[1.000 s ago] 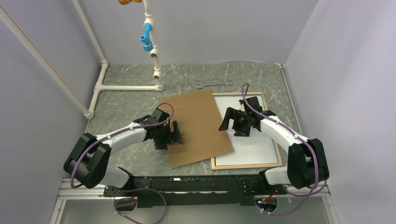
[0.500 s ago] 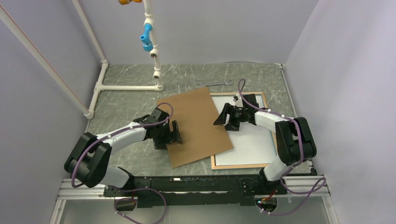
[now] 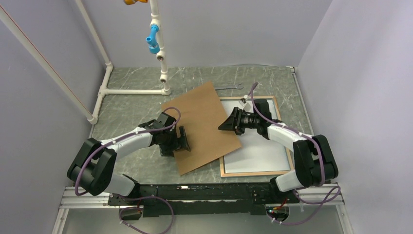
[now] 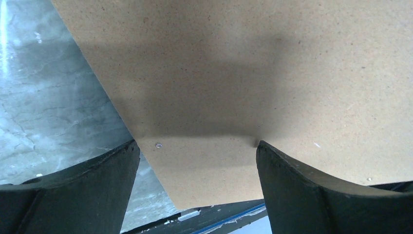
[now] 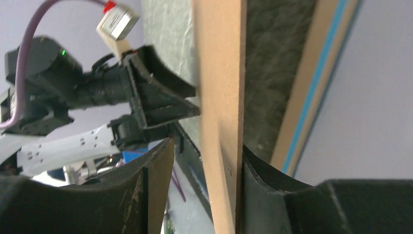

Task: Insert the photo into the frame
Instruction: Turn over the photo frame item at the center of the board.

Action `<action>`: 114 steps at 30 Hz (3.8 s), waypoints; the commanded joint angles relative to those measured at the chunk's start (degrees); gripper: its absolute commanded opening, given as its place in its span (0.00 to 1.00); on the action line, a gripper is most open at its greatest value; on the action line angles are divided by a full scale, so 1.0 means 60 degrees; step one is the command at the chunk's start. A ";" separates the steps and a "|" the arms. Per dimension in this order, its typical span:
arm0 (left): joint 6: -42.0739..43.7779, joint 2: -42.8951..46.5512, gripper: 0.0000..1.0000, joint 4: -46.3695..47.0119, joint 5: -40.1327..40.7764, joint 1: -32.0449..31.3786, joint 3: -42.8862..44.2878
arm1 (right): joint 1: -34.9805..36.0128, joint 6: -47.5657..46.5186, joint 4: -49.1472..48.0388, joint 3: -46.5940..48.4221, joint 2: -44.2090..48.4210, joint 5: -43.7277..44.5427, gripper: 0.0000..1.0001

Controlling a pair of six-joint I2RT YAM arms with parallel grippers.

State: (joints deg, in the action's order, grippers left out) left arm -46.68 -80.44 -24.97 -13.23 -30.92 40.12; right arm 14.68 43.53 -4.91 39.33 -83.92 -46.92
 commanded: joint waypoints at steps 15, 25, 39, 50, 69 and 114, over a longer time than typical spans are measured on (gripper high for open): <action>0.0379 0.1401 0.93 0.0335 0.0066 -0.0111 0.0293 | 0.0945 -0.0836 0.4012 0.1962 0.2743 0.1962 0.00; 0.0232 0.3839 0.95 0.0388 0.0198 -0.0120 0.0394 | 0.0932 -0.2052 0.8072 0.5846 0.4188 0.5687 0.00; -0.0093 0.2831 0.95 0.0059 -0.0152 -0.0119 0.0691 | 0.0946 -0.3565 1.2093 0.8895 0.2986 0.7571 0.00; -0.0154 0.2467 0.95 0.0401 -0.0480 -0.0178 0.0687 | 0.2024 -0.3322 1.1545 0.7360 0.2918 0.8603 0.00; -0.0913 0.3787 0.97 0.2863 -0.1269 -0.0231 -0.0107 | 0.4605 -0.2267 1.0782 0.7489 0.2151 0.8719 0.74; -0.2491 0.3694 0.50 0.8192 -0.0704 -0.0277 -0.3182 | 0.3857 -0.1714 0.7679 0.5192 0.3510 0.5369 1.00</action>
State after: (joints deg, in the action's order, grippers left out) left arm -60.93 -55.51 17.50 -20.05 -32.45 23.20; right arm 39.00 32.67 44.82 72.18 -63.81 -12.78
